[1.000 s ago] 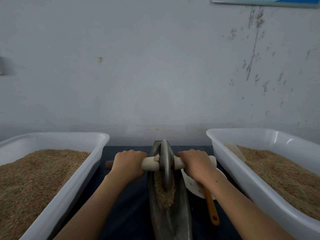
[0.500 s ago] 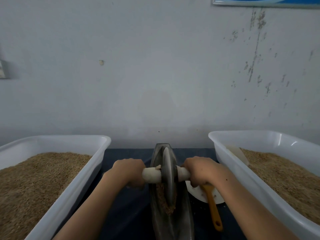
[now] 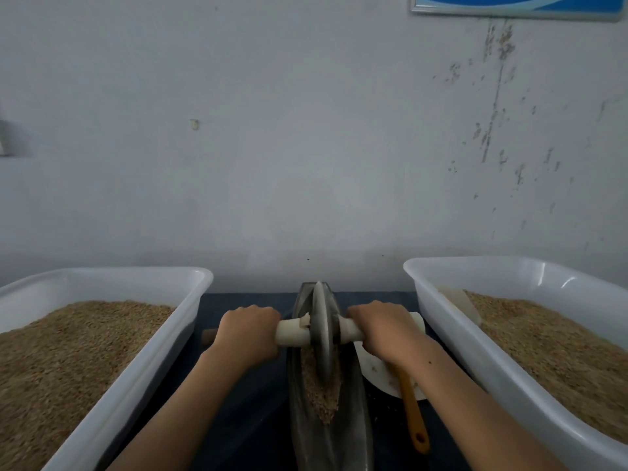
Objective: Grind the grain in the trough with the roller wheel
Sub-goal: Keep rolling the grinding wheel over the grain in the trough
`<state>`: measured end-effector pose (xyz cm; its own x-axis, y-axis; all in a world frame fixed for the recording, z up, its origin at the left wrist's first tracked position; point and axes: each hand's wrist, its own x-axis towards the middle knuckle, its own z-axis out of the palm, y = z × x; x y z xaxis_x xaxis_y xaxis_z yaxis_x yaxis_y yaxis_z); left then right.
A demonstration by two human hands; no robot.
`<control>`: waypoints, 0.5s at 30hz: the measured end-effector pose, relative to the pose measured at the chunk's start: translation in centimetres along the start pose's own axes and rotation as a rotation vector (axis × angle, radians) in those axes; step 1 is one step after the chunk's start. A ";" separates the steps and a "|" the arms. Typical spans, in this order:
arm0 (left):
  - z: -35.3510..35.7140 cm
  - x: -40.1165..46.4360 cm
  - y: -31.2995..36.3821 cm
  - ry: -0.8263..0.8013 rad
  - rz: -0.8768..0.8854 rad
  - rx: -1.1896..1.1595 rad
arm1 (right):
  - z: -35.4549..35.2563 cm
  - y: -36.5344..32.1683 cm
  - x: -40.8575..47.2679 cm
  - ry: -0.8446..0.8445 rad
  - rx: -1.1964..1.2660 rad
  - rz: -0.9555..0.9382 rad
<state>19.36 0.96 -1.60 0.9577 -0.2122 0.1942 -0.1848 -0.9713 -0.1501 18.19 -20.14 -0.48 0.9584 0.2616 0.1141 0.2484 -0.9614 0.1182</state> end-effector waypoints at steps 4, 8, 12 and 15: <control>-0.7 0.0 -0.2 -0.221 0.010 -0.027 | -1.0 0.2 -0.4 -0.194 0.002 -0.033; -0.9 0.0 -0.3 -0.274 0.003 -0.039 | -1.3 0.1 -0.5 -0.222 -0.007 -0.018; -0.6 0.0 -0.2 -0.114 -0.009 0.008 | -0.9 -0.2 -0.2 -0.095 -0.028 0.050; 0.1 0.0 -0.4 0.098 -0.036 0.035 | -0.4 -0.4 -0.1 0.022 -0.002 0.092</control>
<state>19.46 1.31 -1.61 0.9371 -0.1886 0.2937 -0.1412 -0.9744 -0.1752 17.93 -19.70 -0.19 0.9739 0.1737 0.1461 0.1587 -0.9814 0.1084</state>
